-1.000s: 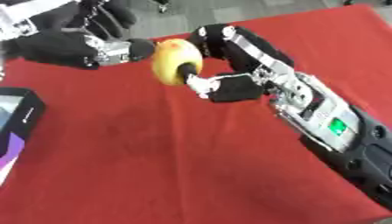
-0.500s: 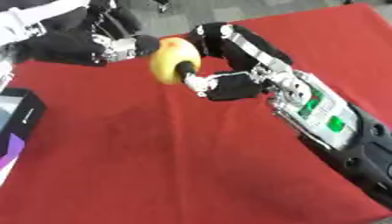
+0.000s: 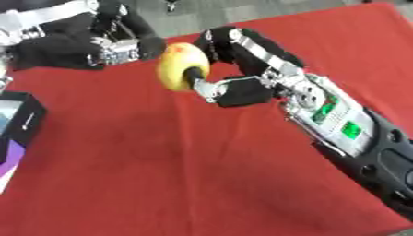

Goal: Pick up the objects with one hand, pass them to the other hand, and then place them into the box on the other side of the table.

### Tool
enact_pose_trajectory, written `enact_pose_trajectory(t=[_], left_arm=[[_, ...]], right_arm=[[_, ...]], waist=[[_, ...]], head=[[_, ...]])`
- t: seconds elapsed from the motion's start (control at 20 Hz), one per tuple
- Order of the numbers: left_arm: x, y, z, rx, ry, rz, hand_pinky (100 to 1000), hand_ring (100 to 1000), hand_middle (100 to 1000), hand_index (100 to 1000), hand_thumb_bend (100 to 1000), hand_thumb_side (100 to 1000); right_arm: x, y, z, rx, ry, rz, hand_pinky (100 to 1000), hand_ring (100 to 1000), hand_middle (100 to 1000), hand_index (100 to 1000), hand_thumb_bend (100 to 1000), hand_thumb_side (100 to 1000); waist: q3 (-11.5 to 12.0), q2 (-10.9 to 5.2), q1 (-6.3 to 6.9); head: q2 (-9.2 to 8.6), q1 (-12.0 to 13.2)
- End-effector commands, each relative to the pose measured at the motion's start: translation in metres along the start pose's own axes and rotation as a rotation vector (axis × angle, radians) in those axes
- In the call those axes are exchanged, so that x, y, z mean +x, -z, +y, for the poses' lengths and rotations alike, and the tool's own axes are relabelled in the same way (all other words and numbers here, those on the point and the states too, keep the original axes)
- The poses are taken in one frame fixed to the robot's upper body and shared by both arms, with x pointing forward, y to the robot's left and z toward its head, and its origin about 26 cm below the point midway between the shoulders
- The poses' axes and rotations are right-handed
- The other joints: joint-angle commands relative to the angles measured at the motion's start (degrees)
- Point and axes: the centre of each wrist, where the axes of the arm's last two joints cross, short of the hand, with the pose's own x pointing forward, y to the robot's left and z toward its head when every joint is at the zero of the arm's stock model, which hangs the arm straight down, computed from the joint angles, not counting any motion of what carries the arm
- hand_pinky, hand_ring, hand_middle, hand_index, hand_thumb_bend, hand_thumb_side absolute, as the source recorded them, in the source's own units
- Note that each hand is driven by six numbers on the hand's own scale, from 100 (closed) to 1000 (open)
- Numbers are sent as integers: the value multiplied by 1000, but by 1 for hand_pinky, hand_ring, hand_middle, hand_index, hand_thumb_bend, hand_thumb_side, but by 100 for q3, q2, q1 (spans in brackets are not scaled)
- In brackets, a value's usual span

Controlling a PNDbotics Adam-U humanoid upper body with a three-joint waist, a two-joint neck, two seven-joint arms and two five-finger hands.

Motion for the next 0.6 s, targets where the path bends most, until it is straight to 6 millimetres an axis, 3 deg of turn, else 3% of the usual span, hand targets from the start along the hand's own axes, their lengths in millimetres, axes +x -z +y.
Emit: enact_pose_trajectory(t=[0.05, 0.4, 0.6], left_arm=[[3, -2, 9, -14, 8, -3, 761, 720, 697, 766, 452, 681], [1, 2, 11, -74, 33, 11, 753, 723, 702, 771, 418, 689], [-3, 5, 12, -87, 29, 20, 753, 722, 699, 769, 405, 650]], right_arm=[[8, 1, -10, -15, -26, -21, 693, 606, 428, 588, 100, 137], [14, 1, -15, -18, -31, -34, 690, 608, 432, 592, 100, 161], [14, 2, -15, 7, -45, -40, 692, 613, 437, 599, 100, 190]], waist=[[16, 12, 44], [33, 33, 52], [30, 33, 52]], head=[[-66, -19], [-74, -29], [-64, -35]])
